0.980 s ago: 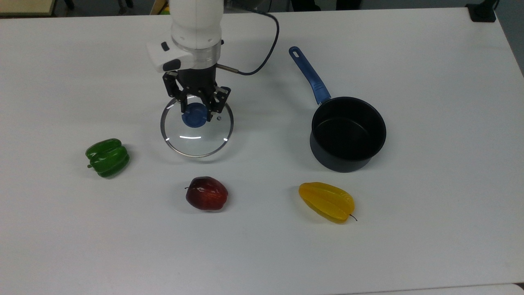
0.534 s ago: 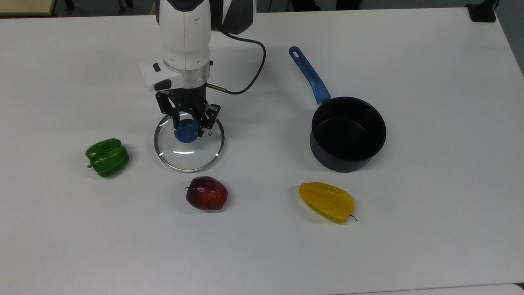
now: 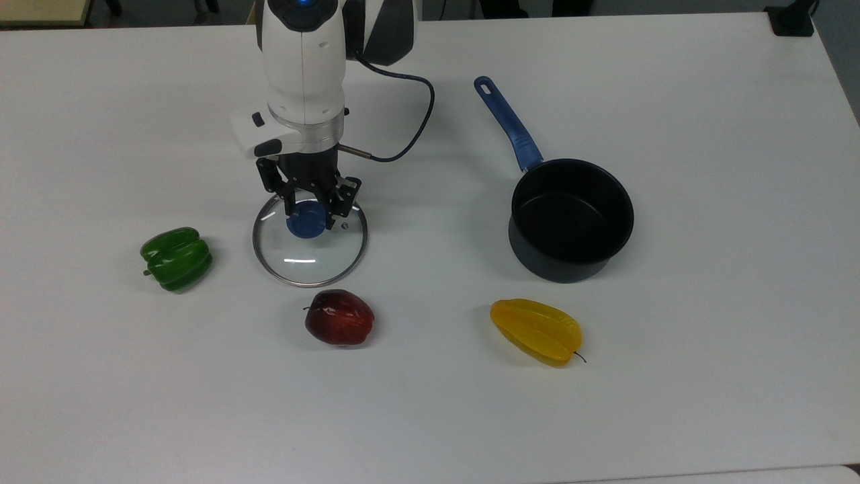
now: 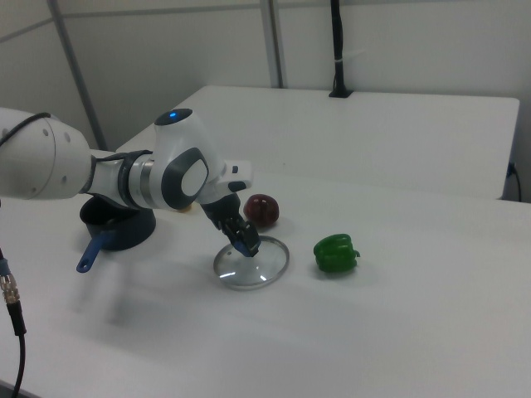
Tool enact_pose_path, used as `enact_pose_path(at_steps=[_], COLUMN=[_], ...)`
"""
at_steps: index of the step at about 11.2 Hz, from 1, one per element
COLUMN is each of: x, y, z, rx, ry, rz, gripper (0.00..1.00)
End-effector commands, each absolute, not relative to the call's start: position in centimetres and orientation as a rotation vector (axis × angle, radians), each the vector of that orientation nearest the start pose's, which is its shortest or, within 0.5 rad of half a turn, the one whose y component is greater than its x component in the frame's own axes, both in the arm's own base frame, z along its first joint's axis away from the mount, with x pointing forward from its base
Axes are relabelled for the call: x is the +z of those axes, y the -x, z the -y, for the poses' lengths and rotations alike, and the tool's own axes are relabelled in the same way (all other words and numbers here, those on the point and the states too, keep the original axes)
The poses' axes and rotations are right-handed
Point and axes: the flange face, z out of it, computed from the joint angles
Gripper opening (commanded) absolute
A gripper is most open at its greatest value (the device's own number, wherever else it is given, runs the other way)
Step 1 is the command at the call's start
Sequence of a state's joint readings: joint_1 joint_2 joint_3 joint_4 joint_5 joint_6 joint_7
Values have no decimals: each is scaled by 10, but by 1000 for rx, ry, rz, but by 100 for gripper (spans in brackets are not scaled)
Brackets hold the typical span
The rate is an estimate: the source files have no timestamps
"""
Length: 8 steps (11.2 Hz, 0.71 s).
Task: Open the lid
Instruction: 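Lower the glass lid onto the table and open the gripper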
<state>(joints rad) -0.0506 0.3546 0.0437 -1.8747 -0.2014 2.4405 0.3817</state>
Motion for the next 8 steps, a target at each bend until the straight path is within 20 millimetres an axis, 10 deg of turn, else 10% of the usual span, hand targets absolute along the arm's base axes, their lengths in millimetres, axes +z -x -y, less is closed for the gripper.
enact_pose_path(at_steps=[1, 4, 8], x=[347, 353, 425], y=[-650, -650, -662], z=[9, 9, 8], rx=[-402, -405, -364], ry=[3195, 3196, 3217], rz=[-376, -381, -432], gripper=[81, 100, 100])
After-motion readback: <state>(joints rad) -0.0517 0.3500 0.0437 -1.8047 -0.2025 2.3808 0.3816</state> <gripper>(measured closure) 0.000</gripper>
